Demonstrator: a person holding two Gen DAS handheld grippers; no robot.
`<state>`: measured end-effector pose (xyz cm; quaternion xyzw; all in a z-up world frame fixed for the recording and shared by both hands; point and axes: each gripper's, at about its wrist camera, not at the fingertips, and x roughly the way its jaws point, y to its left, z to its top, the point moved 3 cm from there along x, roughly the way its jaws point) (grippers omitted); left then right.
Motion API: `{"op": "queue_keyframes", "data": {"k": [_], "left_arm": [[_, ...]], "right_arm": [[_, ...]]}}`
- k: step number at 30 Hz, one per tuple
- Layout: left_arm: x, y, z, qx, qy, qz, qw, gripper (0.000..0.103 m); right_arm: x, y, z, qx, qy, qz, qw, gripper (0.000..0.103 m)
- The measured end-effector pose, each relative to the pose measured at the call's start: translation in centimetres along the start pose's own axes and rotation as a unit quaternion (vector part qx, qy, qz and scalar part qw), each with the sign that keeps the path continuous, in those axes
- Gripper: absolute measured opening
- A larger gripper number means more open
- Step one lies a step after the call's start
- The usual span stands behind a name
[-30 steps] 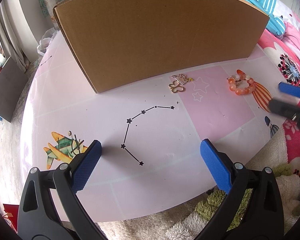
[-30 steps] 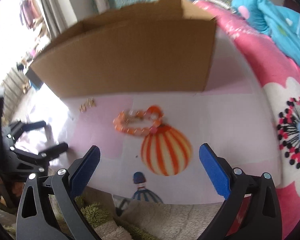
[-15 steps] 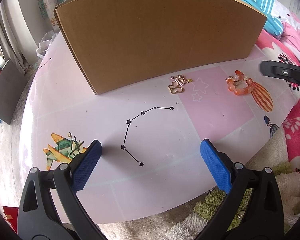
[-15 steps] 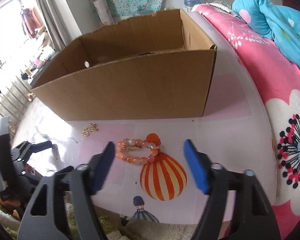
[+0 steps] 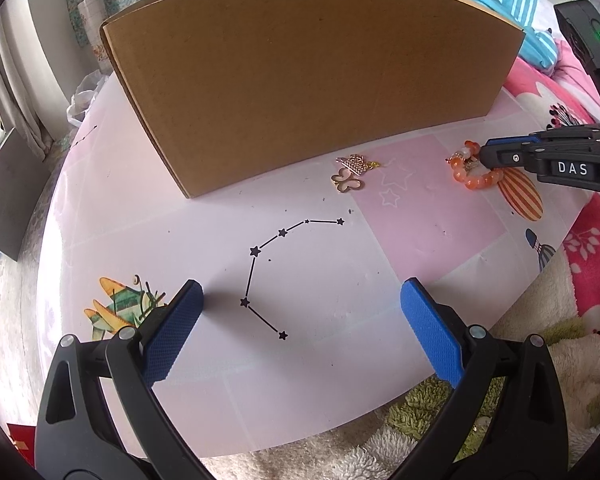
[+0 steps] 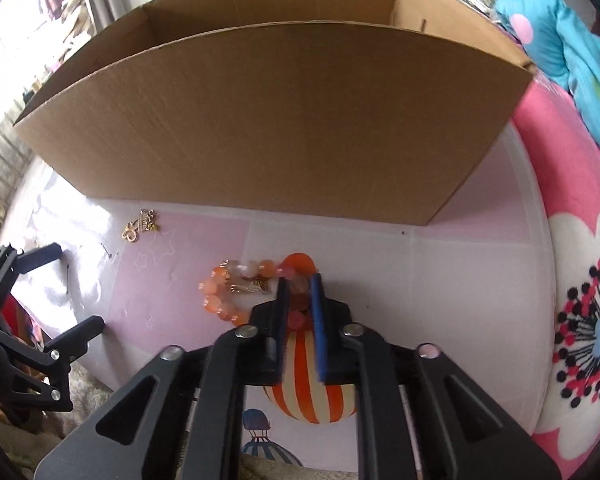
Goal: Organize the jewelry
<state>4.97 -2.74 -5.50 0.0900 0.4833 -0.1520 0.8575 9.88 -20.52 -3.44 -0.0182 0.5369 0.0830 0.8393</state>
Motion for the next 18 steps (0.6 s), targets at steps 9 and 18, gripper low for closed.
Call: {"op": "queue_keyframes", "data": {"k": [9,18], "left_arm": [[0.0,-0.1,0.0,0.005,-0.006,-0.003,1.0000,0.096],[0.0,-0.1,-0.1,0.005,-0.008,-0.002,1.0000,0.096]], "right_arm": [[-4.2,1.4,1.3,0.012,-0.052,0.043,0.998,0.010],[-7.7,2.9,2.6,0.006,-0.092,0.068,0.993,0.010]]}}
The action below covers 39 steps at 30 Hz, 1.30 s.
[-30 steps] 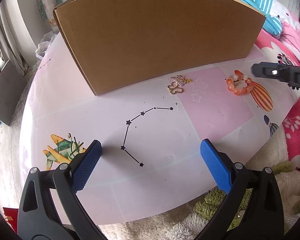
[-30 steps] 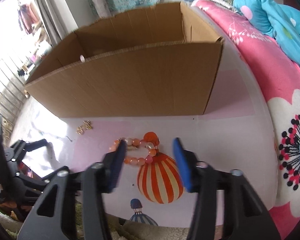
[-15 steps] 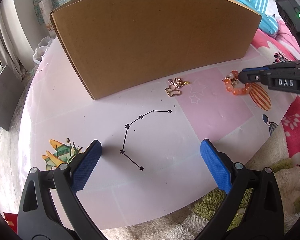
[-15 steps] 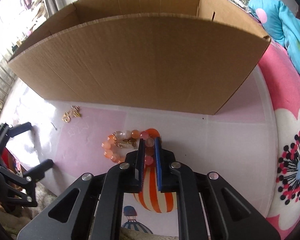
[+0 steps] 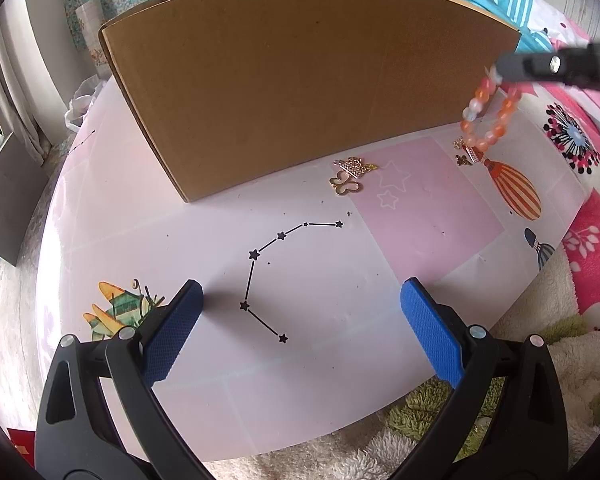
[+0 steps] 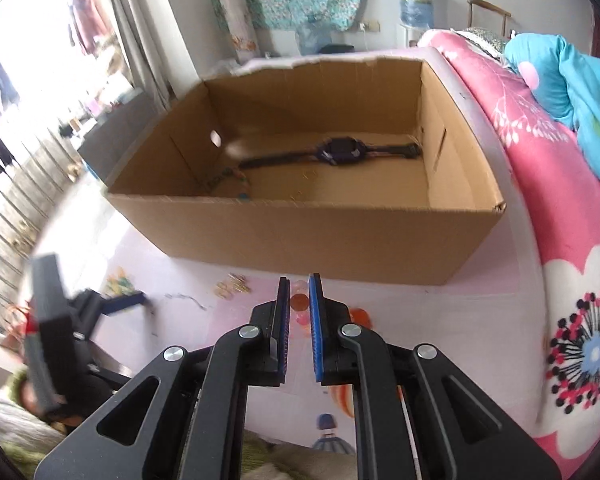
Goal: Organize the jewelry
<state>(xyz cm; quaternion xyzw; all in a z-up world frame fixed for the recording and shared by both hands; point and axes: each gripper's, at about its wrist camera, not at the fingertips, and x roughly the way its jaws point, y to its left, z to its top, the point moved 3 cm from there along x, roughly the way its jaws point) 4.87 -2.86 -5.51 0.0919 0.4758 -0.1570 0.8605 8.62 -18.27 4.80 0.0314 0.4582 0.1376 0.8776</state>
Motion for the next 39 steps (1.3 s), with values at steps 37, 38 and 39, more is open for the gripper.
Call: {"op": "queue_keyframes", "data": {"k": [37,38,39], "left_arm": [[0.3,0.4,0.1,-0.016,0.003,0.010,0.9998,0.096],[0.3,0.4,0.1,-0.017,0.002,0.010,0.9998,0.096],[0.4,0.4,0.1,-0.017,0.000,0.011,0.9998,0.096]], "right_arm": [[1.8,-11.7,-3.0,0.083,0.008,-0.100,0.992,0.013],[1.6,-12.0,-3.1,0.086,0.005,-0.097,0.991,0.018],[1.4,-12.2,-3.1,0.088,0.003,-0.095,0.992,0.024]]}}
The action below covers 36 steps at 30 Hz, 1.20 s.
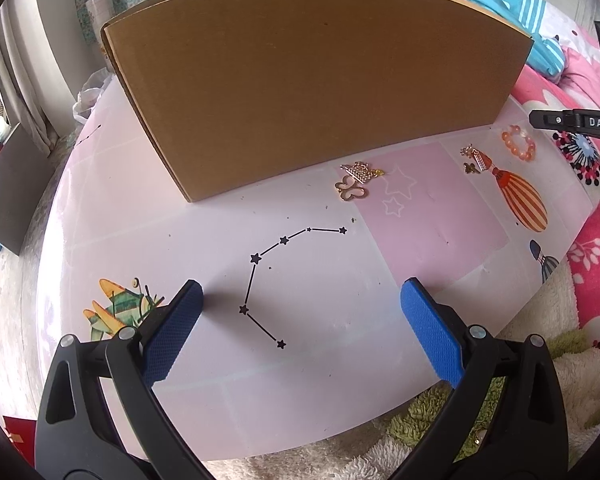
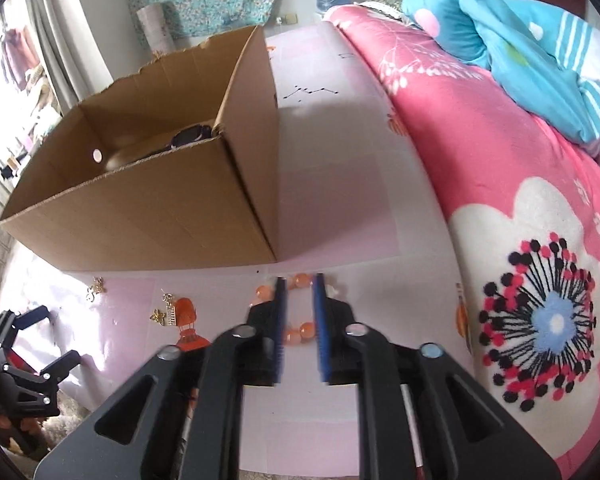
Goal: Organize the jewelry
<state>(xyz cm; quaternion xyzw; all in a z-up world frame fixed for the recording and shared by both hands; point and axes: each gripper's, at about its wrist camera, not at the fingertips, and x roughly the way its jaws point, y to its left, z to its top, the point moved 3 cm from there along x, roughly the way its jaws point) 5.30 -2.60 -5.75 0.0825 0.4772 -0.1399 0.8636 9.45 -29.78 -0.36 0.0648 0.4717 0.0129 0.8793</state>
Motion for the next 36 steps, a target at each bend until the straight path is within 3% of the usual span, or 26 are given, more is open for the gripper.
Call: {"op": "queue_keyframes", "data": {"k": [6,7,11,15,22,27,36], "left_arm": [[0.1,0.2,0.0,0.005,-0.006,-0.003,1.0000,0.096],[0.1,0.2,0.0,0.005,-0.006,-0.003,1.0000,0.096],[0.2,0.3,0.0,0.002,-0.005,-0.001,1.0000,0.096],[0.2,0.5,0.0,0.002,-0.005,-0.001,1.0000,0.096],[0.3,0.7,0.1,-0.005,-0.010,0.003,0.9999,0.096],[0.3,0.7,0.1,-0.003,-0.012,0.003,0.9999,0.096],[0.0,0.3,0.2,0.006,-0.019,0.012,0.9997,0.095]], "right_arm": [[-2.2,1.2,-0.4,-0.015,-0.039,0.045,0.998,0.026],[-2.3,2.0,-0.8,-0.019,-0.037,0.070,0.997,0.026],[-0.9,5.2,-2.3,-0.057,-0.016,0.097,0.993,0.026],[1.3,7.3,-3.1,-0.081,0.004,0.087,0.993,0.025],[2.4,9.0,-2.6,-0.113,-0.001,0.077,0.991,0.022],[3.5,9.1,-2.4,-0.125,0.015,0.077,0.989,0.010],[3.6,8.0,-2.2,-0.110,0.017,0.093,0.989,0.008]]}}
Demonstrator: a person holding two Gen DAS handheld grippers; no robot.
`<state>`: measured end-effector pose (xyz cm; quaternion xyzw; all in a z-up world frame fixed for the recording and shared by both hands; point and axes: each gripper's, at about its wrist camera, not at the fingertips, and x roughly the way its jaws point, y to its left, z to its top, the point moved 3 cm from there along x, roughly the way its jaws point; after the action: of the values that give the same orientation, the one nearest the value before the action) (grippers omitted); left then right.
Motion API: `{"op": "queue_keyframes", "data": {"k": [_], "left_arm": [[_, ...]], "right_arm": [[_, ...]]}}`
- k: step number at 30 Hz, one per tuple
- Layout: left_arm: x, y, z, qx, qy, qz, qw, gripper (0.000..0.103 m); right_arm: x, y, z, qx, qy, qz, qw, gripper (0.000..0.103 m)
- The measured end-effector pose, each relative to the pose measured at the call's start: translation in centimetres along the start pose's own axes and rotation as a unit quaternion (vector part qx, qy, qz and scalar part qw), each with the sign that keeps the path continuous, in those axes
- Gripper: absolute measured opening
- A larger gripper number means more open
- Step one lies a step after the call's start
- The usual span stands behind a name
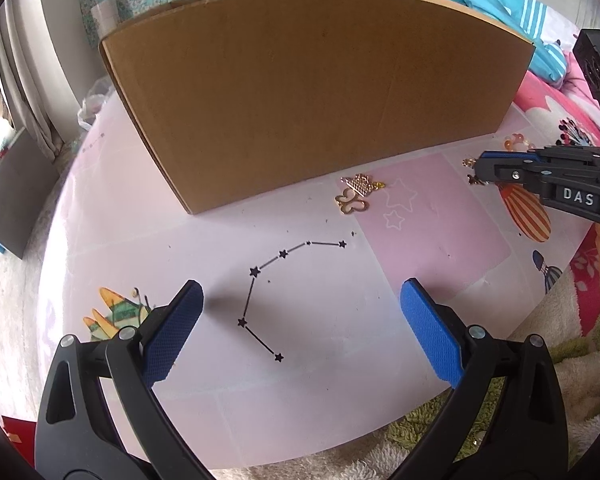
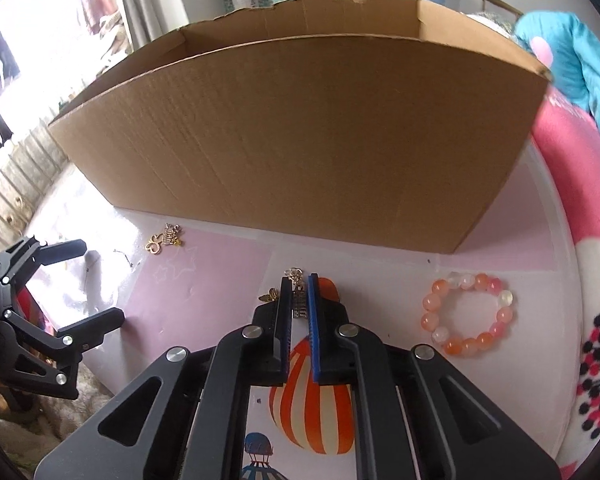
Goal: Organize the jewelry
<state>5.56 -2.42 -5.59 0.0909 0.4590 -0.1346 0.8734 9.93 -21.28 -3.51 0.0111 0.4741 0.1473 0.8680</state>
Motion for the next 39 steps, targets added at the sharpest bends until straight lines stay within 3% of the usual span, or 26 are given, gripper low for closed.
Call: {"op": "queue_keyframes", "data": {"k": [7,9,11,20,28,32,39], "left_arm": [[-1.1,-1.1,1.2,0.022,-0.037,-0.017,0.9989,0.093],[-1.3,-1.6,1.7,0.031,-0.049,-0.021,0.9981,0.087],[-1.2,-2.0,2.4,0.036,-0.054,-0.025,0.9976,0.075],[0.3,-2.5,4.2,0.037,-0.047,-0.039,0.9975,0.036],[2.2,-2.7,4.5,0.029,-0.022,-0.053,0.9979,0.024],[2.3,-3.2,4.3,0.043,-0.027,-0.057,0.9971,0.007],[1.1,-5.0,2.6,0.070,-0.015,-0.076,0.9946,0.006]], "right_arm": [[-2.5,-1.5,-0.9,0.047,-0.022,0.025,0.998,0.007],[-3.3,-1.8,-1.0,0.057,-0.030,0.039,0.997,0.008],[-3.7,-1.9,-1.3,0.060,-0.033,0.041,0.997,0.008],[-2.7,-1.0,-1.3,0.067,-0.030,0.054,0.996,0.008],[-2.0,-1.9,-1.0,0.077,-0.026,0.064,0.995,0.008],[-2.0,-2.0,-1.3,0.084,-0.026,0.068,0.994,0.008],[-1.9,-1.9,-1.6,0.089,-0.026,0.069,0.993,0.008]]}}
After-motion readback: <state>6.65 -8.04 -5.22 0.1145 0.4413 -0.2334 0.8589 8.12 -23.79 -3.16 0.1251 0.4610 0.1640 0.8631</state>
